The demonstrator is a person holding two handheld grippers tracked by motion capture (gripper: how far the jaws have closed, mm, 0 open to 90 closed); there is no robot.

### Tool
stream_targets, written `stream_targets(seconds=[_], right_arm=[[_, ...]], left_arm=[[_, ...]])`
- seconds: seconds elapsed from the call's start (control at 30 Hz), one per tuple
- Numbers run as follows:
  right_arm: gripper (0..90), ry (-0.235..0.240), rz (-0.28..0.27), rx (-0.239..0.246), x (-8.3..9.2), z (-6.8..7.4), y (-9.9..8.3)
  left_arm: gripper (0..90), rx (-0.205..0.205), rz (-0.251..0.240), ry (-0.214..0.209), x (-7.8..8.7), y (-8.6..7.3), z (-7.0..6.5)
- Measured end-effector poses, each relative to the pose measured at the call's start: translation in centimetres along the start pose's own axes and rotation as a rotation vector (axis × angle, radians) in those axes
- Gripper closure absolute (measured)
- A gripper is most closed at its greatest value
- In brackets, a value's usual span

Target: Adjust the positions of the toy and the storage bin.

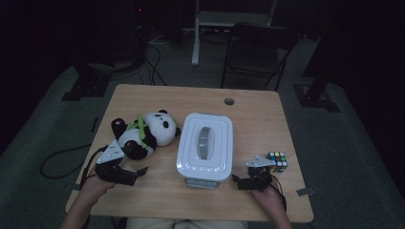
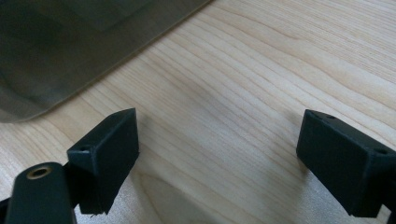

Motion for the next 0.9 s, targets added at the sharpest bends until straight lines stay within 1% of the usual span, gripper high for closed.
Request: stream_targets(seconds=[0.07, 0.13, 0.27, 0.3, 0.33, 0.47, 0.5, 0.57, 0.63, 0.7, 0.73, 0.77, 0.9], right_arm=[[12.7, 0.000, 0.000, 0.000, 0.0, 0.0, 0.0], [12.8, 0.000, 0.000, 0.000, 0.0, 0.0, 0.0], [12.7, -0.001, 0.000, -0.001, 0.0, 0.0, 0.0], [12.7, -0.001, 0.000, -0.001, 0.0, 0.0, 0.0], [12.8, -0.006, 0.000, -0.005, 0.0, 0.0, 0.0], [12.9, -0.010, -0.001, -0.009, 0.0, 0.0, 0.0], [12.9, -0.010, -0.001, -0.010, 0.0, 0.0, 0.0], [12.8, -0.009, -0.001, -0.009, 0.0, 0.0, 0.0], [12.8, -0.008, -0.001, -0.008, 0.0, 0.0, 0.0], [12.8, -0.008, 0.000, -0.008, 0.0, 0.0, 0.0], [12.8, -0.009, 0.000, -0.009, -0.1, 0.0, 0.1], [12.8, -0.008, 0.000, -0.009, -0.1, 0.1, 0.1], [12.7, -0.008, 0.000, -0.009, -0.1, 0.1, 0.1]], left_arm=[[2.3, -0.007, 0.000, -0.015, -0.4, -0.1, -0.2], [2.3, -0.015, 0.006, -0.019, -0.9, -0.2, -0.3], [2.3, -0.021, 0.029, -0.051, -2.3, -0.9, -0.8], [2.6, -0.021, 0.029, -0.051, -2.3, -0.9, -0.8], [4.9, -0.029, 0.049, -0.069, -3.1, -1.3, -1.0], [4.9, -0.025, 0.098, -0.095, -4.4, -2.3, -1.0], [4.9, -0.025, 0.098, -0.095, -4.4, -2.3, -1.0], [4.9, -0.026, 0.124, -0.080, -5.0, -3.0, -0.9], [4.8, -0.019, 0.126, -0.068, -5.2, -3.3, -0.8], [4.8, -0.009, 0.118, -0.054, -5.4, -3.5, -0.6], [4.5, -0.009, 0.118, -0.054, -5.4, -3.5, -0.6], [2.4, 0.005, 0.113, -0.048, -5.6, -3.7, -0.5], [1.2, 0.000, 0.109, -0.047, -5.8, -3.9, -0.7]])
Point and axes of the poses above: each handheld gripper's, and its own axes: x roughly backward along the jaws, y roughly out of its top, z roughly to its left, the point moved 1 cm from there along -x, roughly forward along the jaws, and after that the axes turned 4 degrees about -z, right-handed, at the moved point
